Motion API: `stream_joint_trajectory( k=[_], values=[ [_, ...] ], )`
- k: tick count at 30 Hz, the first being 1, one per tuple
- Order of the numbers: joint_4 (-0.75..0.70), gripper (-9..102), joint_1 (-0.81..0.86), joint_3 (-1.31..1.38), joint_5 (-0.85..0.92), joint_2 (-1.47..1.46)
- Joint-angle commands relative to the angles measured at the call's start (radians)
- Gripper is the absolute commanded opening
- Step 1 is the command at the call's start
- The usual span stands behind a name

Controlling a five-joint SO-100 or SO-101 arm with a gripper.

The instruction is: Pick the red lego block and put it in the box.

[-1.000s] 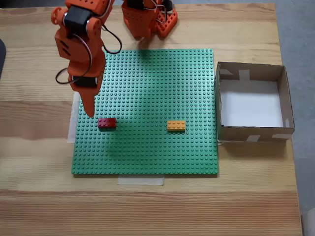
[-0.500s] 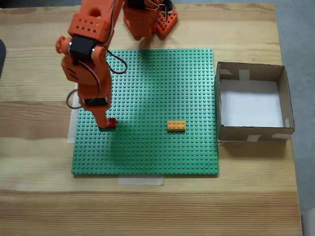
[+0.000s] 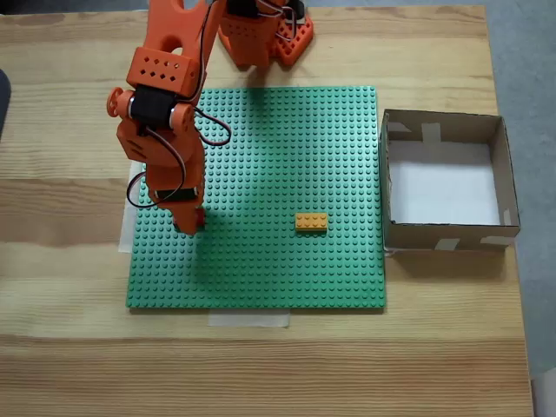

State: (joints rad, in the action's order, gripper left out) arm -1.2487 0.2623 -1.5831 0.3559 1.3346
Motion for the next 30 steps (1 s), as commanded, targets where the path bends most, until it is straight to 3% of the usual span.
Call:
stream_joint_trajectory(
  k=[1,22,30],
  values=[
    [0.009,25,-0.002,0.040,0.000,0.000],
    [0.049,20,-0.003,0.086,-0.017,-0.098],
    [0.044,10,0.008,0.083,-0.014,-0.095]
  ],
)
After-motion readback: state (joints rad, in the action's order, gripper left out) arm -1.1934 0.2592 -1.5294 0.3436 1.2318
